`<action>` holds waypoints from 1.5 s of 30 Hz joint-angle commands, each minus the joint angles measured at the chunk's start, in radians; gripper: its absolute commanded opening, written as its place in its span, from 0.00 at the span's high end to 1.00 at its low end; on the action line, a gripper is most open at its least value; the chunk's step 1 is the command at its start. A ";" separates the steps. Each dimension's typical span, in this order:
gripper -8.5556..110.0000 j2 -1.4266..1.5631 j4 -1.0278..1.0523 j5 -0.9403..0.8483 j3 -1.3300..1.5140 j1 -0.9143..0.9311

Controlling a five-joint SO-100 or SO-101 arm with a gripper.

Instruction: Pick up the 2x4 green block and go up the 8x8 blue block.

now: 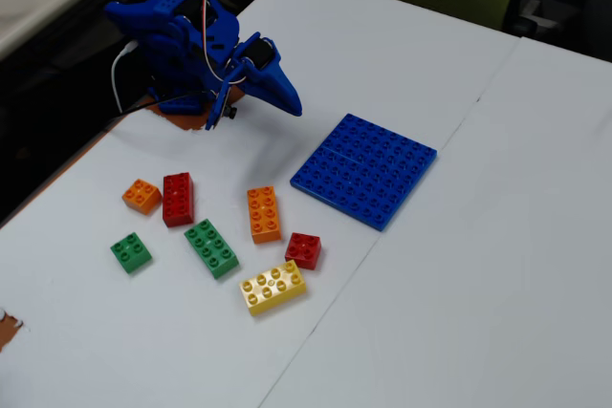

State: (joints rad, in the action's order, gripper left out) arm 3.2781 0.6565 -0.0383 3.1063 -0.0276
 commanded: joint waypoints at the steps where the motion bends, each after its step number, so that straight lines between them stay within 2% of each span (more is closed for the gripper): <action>1: 0.93 0.040 0.003 0.006 0.041 0.006; 17: 0.93 0.040 0.003 0.006 0.041 0.006; 24: 0.93 0.040 -0.012 -0.075 0.041 0.000; 30: 0.93 0.040 -0.112 -0.422 0.040 0.014; 36: 0.93 0.040 -0.107 -1.037 0.040 0.020; 40: 0.93 0.017 -0.095 -1.233 0.015 0.043; 45: 0.90 -0.164 -0.095 -1.424 -0.167 0.115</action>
State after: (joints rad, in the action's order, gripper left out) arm 3.1953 0.5614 -1.3790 3.0373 0.0552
